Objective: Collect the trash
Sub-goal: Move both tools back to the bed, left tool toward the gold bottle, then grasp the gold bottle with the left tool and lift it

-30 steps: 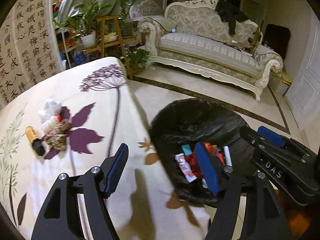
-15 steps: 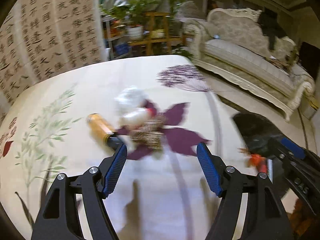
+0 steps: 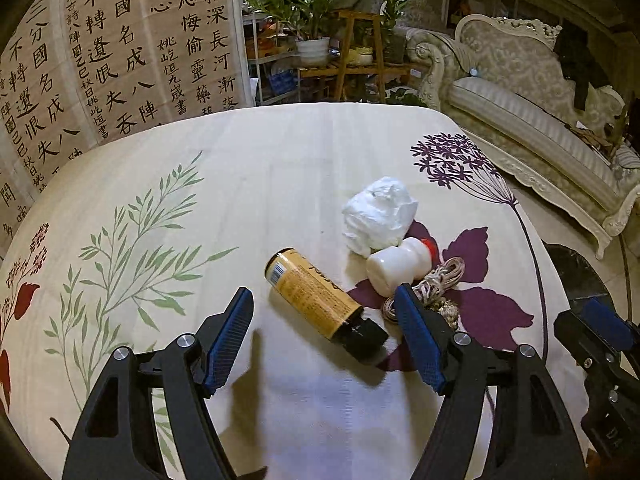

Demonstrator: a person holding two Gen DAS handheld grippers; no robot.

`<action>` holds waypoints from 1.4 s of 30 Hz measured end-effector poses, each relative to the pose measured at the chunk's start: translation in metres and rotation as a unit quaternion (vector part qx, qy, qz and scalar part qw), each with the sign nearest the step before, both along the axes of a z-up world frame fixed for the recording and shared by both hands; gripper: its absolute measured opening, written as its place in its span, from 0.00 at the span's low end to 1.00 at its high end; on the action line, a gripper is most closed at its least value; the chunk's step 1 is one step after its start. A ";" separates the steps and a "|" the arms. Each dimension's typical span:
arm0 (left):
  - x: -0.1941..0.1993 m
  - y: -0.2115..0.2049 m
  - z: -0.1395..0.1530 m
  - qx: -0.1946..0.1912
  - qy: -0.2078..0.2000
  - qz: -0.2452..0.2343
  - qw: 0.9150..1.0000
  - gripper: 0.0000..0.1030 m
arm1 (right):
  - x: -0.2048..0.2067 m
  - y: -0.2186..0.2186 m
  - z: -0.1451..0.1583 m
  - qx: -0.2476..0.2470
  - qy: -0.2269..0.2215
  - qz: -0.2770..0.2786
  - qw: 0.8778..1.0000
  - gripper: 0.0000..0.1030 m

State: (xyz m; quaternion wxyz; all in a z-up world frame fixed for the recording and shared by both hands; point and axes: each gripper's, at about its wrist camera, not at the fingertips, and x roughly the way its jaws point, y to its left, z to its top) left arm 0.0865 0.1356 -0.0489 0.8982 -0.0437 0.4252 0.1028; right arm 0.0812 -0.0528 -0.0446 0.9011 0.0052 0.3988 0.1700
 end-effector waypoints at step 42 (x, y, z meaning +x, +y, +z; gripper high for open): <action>-0.012 0.033 -0.004 -0.020 0.007 -0.026 0.999 0.24 | -0.001 0.074 -0.007 -0.004 0.025 0.076 0.997 0.45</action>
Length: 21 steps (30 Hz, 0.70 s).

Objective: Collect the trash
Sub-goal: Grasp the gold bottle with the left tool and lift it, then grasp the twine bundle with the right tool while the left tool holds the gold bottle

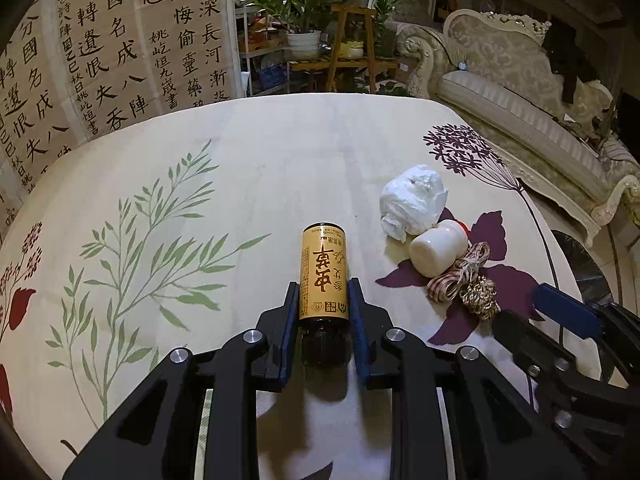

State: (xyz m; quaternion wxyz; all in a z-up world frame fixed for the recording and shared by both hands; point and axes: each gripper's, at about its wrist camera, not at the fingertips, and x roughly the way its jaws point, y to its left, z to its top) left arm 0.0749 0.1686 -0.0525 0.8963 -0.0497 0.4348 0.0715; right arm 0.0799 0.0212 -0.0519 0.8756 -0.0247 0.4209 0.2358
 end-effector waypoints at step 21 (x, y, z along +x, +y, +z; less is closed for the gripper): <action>-0.022 -0.002 0.002 -0.019 -0.011 -0.009 1.000 0.24 | -0.002 -0.008 -0.003 -0.017 0.000 -0.013 1.000 0.15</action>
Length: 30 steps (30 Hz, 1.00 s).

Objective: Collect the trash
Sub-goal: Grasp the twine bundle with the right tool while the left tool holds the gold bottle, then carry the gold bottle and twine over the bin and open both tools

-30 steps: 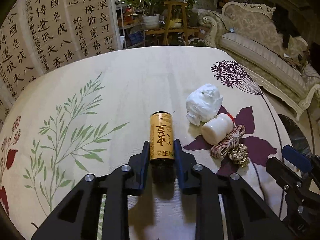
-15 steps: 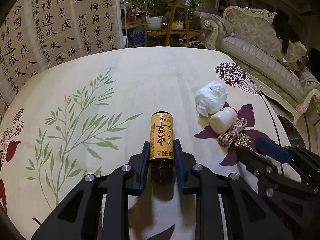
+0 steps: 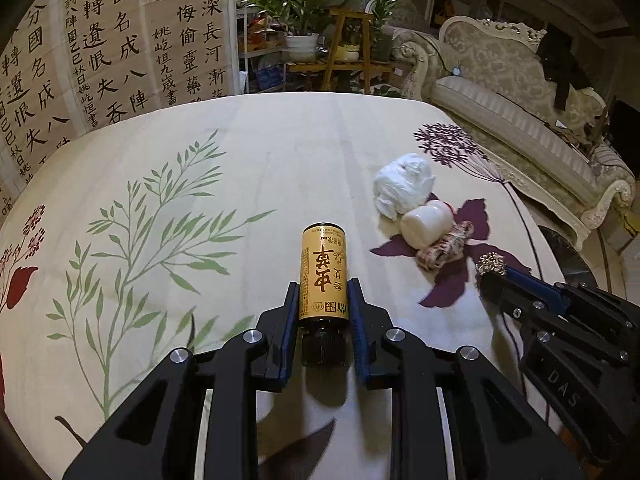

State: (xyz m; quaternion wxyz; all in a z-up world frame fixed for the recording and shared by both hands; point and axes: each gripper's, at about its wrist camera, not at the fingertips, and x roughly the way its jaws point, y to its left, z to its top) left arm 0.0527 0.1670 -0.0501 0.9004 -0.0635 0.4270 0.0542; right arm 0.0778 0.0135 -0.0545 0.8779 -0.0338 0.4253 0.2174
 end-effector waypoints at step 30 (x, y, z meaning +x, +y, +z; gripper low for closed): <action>-0.015 -0.109 0.014 0.005 -0.024 -0.085 0.996 0.24 | -0.017 -0.118 0.002 0.009 -0.019 -0.110 0.994 0.15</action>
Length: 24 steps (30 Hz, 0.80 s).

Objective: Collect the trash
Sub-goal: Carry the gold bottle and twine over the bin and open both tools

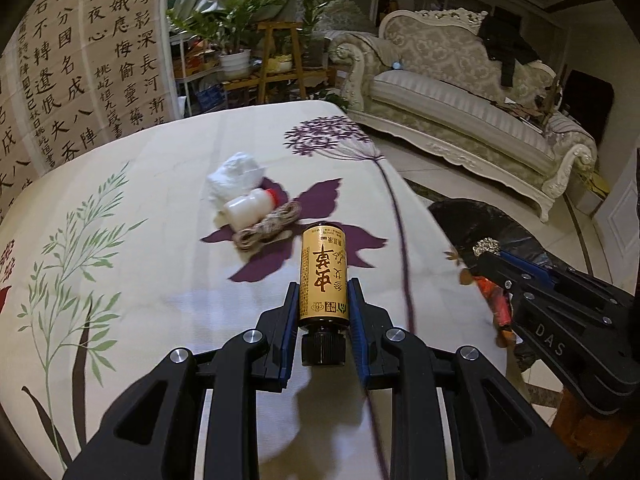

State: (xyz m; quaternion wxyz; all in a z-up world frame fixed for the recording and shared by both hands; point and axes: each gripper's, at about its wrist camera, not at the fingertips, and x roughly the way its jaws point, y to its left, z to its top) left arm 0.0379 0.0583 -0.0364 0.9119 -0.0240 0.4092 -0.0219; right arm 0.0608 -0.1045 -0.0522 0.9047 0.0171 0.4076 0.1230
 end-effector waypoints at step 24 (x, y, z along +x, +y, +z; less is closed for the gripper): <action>0.022 -0.108 -0.010 0.003 -0.002 -0.081 0.997 0.24 | 0.001 -0.102 -0.011 0.001 -0.003 -0.103 0.995 0.15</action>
